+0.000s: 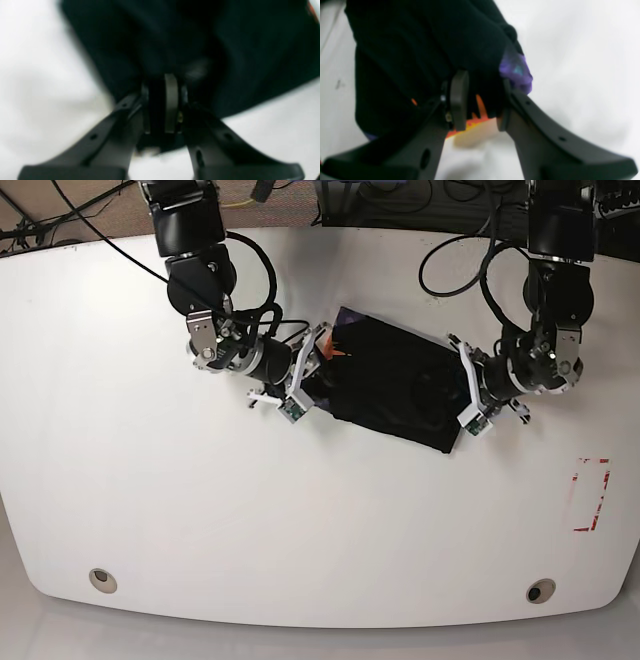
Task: Fold the T-shirt properly
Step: 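Press and square the folded bundle with both grippers, then grasp the bundle's corners with both grippers and rotate it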
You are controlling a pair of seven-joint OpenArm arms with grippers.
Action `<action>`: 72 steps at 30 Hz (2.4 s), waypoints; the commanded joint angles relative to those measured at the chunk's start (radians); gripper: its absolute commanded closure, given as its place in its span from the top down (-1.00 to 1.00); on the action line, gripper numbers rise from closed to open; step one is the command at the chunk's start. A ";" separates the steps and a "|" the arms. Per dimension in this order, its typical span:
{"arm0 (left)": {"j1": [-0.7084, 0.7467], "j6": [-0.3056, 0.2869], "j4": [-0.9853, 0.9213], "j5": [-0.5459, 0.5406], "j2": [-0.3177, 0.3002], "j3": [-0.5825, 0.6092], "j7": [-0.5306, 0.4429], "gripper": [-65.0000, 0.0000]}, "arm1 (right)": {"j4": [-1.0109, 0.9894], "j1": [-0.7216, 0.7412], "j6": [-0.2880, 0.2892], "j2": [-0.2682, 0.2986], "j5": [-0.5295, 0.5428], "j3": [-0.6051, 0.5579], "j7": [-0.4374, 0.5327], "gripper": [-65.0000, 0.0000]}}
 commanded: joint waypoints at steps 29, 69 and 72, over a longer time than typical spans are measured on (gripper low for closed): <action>0.175 -0.001 0.463 -0.114 0.040 -0.267 0.224 -0.81 | 0.010 0.072 -0.121 0.017 -0.013 0.012 -0.063 -0.45; 0.195 -0.001 0.075 -0.101 0.187 -0.247 0.170 -0.81 | -0.208 0.279 -0.063 0.049 -0.025 -0.079 0.021 -0.46; 0.109 -0.001 0.001 -0.055 0.188 -0.245 0.168 -0.81 | -0.188 0.258 -0.063 0.066 -0.024 -0.079 0.023 -0.46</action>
